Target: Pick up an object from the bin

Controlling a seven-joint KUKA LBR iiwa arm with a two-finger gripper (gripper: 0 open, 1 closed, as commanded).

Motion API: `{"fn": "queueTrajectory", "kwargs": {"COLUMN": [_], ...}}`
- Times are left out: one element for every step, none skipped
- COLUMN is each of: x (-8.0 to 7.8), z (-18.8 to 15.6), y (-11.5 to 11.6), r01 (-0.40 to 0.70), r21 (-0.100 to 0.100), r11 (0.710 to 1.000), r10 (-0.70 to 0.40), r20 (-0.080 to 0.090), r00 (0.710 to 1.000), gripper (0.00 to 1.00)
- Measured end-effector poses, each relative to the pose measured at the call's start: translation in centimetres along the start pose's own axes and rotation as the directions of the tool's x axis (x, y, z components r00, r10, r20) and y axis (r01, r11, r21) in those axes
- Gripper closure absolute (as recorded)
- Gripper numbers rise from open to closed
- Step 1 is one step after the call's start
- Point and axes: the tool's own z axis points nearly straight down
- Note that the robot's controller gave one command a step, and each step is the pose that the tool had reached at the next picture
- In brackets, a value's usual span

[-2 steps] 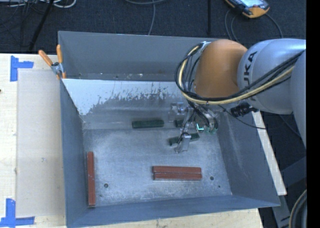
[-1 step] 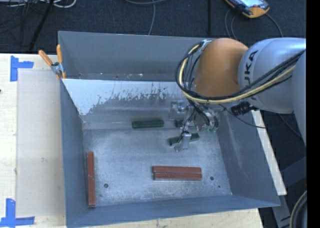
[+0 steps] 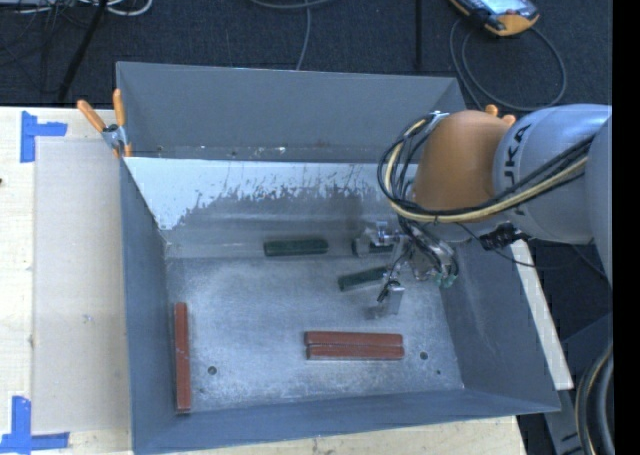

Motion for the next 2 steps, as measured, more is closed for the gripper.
{"fn": "queueTrajectory", "kwargs": {"x": [0.35, -0.16], "z": [-5.08, -5.22], "y": [-0.36, -0.24], "r01": [0.037, 0.024], "r21": [-0.001, 0.001], "r11": [0.999, 1.0], "r10": [-0.037, -0.024], "r20": [-0.008, 0.006], "r00": [0.999, 1.0], "gripper": [0.0, 0.0]}}
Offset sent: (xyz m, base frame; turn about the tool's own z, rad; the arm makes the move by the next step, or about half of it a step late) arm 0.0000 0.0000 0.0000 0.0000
